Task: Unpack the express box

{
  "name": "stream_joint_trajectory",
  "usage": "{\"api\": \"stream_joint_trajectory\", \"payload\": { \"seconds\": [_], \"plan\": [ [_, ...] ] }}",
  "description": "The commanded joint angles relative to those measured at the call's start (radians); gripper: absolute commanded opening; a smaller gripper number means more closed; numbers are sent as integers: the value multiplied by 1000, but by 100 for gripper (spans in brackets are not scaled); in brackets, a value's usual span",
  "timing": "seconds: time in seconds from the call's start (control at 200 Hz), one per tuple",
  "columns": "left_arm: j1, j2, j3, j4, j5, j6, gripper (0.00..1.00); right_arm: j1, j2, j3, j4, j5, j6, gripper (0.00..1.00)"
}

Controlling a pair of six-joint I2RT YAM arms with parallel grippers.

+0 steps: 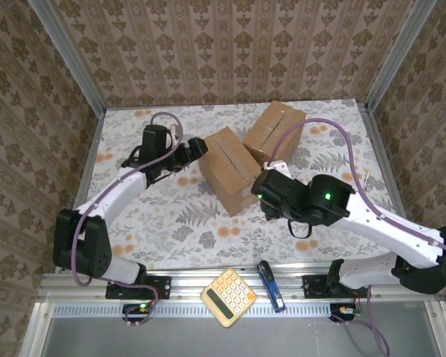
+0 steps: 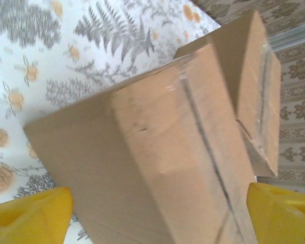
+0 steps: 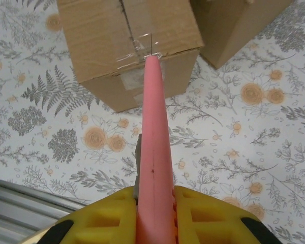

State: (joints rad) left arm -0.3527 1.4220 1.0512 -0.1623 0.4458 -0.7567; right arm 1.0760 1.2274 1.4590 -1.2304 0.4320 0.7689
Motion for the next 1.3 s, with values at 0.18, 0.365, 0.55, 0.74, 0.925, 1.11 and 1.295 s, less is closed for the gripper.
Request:
{"api": "stream_joint_trajectory", "payload": {
  "seconds": [0.18,0.365,0.55,0.74,0.925,1.11,1.295],
  "plan": [
    [18,-5,263,-376,-218,262,68,-49,-77,-60,-114,155,88,0],
    [65,213,489,-426,-207,360,44,-108,-51,-113,-185,158,107,0],
    [84,438,703,-413,-187,408,43,-154,26,-169,-155,146,138,0],
    [73,599,831,-411,-127,428,42,-189,99,-194,-142,154,181,0],
    [38,626,800,-428,-149,464,42,-227,121,-219,-112,140,182,0],
    [31,555,628,-375,-160,450,42,-262,124,-238,-86,133,177,0],
    [21,452,445,-309,-159,424,42,-301,158,-235,-47,132,169,0]
  ]
}}
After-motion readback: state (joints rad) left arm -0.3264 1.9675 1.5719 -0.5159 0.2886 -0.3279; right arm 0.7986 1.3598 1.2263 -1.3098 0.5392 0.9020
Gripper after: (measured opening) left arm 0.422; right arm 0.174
